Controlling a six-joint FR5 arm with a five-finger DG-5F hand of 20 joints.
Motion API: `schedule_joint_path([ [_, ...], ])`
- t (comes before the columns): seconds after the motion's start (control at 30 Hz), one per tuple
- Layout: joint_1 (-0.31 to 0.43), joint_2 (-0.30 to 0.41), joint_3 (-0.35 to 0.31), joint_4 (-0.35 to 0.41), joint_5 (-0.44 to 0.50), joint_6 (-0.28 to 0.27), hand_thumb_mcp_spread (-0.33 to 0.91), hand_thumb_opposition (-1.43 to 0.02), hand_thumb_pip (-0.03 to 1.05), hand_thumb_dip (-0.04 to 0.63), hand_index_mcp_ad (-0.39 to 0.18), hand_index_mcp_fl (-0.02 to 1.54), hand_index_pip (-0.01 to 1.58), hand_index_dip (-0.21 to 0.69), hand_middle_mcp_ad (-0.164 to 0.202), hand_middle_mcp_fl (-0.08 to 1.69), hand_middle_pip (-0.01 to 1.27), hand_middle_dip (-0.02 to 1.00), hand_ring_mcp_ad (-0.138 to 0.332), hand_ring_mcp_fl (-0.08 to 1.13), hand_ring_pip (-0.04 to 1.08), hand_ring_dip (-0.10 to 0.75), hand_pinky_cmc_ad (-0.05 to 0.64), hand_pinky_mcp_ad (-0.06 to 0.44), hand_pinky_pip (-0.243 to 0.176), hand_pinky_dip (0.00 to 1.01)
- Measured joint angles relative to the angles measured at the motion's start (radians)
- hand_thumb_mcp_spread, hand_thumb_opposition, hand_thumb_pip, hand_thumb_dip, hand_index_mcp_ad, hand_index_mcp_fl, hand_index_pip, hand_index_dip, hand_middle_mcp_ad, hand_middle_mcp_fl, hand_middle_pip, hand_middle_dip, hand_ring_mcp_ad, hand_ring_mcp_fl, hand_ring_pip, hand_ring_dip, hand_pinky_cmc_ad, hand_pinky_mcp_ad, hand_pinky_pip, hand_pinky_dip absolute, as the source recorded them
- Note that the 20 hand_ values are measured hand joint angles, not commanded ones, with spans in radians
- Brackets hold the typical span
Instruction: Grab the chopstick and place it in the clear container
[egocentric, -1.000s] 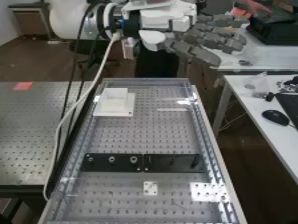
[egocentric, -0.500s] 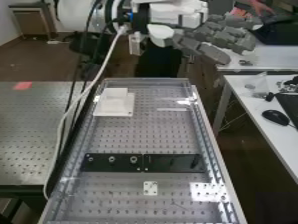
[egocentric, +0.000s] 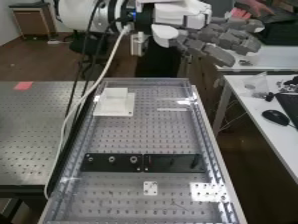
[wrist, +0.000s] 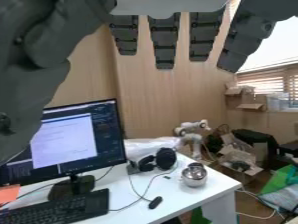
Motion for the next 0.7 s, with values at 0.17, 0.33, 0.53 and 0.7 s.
schedule_joint_path([
  [0.17,0.002,-0.001,0.004,-0.007,0.007,-0.003,0.03,-0.76,0.58,-0.017,-0.079,0.02,0.04,0.042,0.112,0.07,0.12,0.13,0.192,0.01,0.08,0.033,0.38,0.264,-0.091,0.2],
  [0.33,0.004,0.0,0.003,-0.002,0.003,-0.009,0.03,-0.76,0.58,-0.021,-0.079,0.02,0.04,0.042,0.108,0.07,0.12,0.13,0.192,0.01,0.08,0.033,0.38,0.264,-0.091,0.2],
  [0.53,0.007,0.001,0.001,0.002,0.018,-0.016,0.03,-0.76,0.58,-0.017,-0.08,0.02,0.05,0.042,0.112,0.07,0.12,0.13,0.192,0.01,0.08,0.033,0.38,0.264,-0.089,0.2],
  [0.7,0.008,-0.002,0.001,0.005,0.019,-0.01,0.03,-0.76,0.58,-0.017,-0.08,0.02,0.05,0.042,0.112,0.07,0.12,0.13,0.195,0.01,0.08,0.033,0.38,0.264,-0.089,0.2],
])
